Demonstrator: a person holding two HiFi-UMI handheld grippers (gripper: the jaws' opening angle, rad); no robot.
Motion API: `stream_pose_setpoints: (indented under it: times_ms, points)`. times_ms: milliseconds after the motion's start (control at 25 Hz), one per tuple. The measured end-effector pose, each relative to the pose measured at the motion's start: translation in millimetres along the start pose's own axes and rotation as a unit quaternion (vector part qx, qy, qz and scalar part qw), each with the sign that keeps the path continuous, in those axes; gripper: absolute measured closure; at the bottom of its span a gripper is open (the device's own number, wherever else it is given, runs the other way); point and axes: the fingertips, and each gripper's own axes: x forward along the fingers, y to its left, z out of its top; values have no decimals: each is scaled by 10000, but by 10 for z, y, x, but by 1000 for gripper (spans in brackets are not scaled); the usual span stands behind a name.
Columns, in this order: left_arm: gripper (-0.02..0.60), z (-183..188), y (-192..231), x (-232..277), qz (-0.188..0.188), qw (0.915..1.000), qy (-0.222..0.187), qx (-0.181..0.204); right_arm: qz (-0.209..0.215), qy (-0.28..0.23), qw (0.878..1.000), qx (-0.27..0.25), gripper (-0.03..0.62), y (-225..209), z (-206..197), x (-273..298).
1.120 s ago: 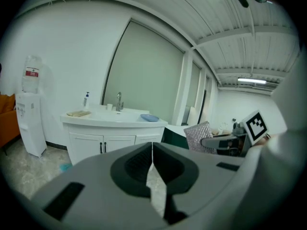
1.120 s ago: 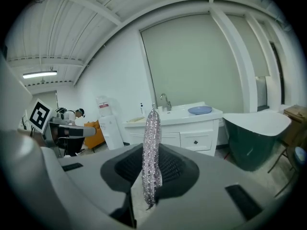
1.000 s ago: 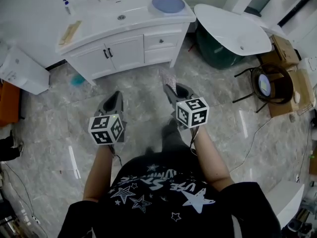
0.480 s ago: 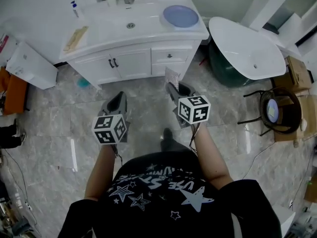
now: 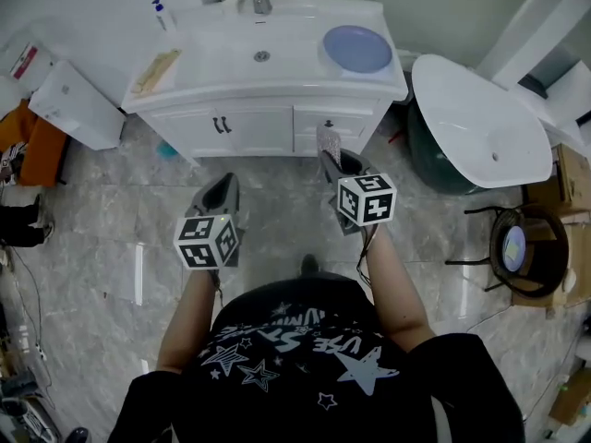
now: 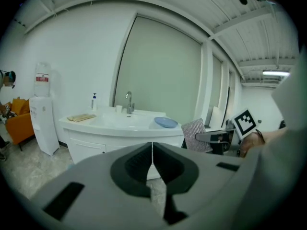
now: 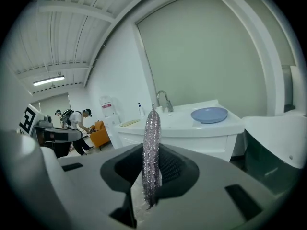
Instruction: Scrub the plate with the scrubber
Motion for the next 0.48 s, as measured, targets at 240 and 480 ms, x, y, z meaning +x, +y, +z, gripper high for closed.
stream_pose_setpoints:
  times_ms: [240, 480]
  points:
    - [564, 66, -4, 148, 344, 9993, -71, -96, 293, 0, 9996, -14, 513, -177, 87, 172]
    - [563, 21, -48, 234, 431, 9990, 92, -97, 339, 122, 9992, 194, 513, -372, 54, 316]
